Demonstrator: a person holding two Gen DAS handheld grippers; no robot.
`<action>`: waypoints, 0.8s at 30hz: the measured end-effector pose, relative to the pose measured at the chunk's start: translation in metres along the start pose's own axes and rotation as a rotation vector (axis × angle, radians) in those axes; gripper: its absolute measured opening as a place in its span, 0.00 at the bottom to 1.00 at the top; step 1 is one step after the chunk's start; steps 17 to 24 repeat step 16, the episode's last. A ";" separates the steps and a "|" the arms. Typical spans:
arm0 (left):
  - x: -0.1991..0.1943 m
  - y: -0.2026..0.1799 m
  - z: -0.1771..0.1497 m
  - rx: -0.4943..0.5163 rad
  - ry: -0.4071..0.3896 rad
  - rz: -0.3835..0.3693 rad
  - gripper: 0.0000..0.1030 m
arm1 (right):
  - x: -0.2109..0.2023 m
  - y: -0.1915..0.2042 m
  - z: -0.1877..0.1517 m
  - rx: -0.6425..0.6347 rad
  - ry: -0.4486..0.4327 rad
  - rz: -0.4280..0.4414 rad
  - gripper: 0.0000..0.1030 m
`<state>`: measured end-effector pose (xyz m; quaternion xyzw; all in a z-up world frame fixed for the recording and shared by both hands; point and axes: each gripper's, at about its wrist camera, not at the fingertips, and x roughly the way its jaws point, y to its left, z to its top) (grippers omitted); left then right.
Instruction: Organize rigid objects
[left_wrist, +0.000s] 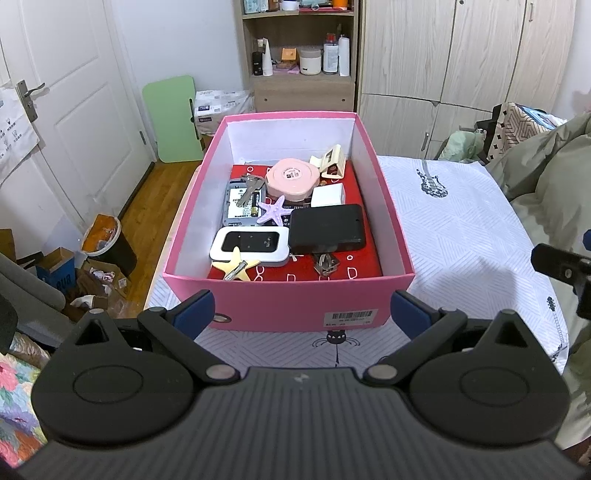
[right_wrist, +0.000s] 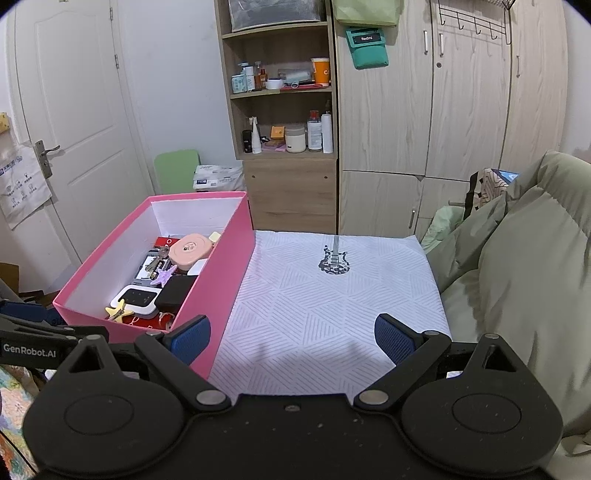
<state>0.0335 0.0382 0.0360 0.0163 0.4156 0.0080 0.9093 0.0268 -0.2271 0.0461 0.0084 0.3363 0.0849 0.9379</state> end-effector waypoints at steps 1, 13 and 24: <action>0.000 0.000 0.000 0.002 -0.002 0.001 1.00 | 0.000 0.000 0.000 0.000 0.000 -0.001 0.95; -0.003 -0.001 -0.001 0.022 -0.019 0.019 1.00 | 0.000 0.001 -0.001 -0.007 0.005 -0.007 0.95; -0.003 0.000 -0.001 0.017 -0.019 0.020 1.00 | 0.001 0.000 -0.001 -0.007 0.008 -0.006 0.95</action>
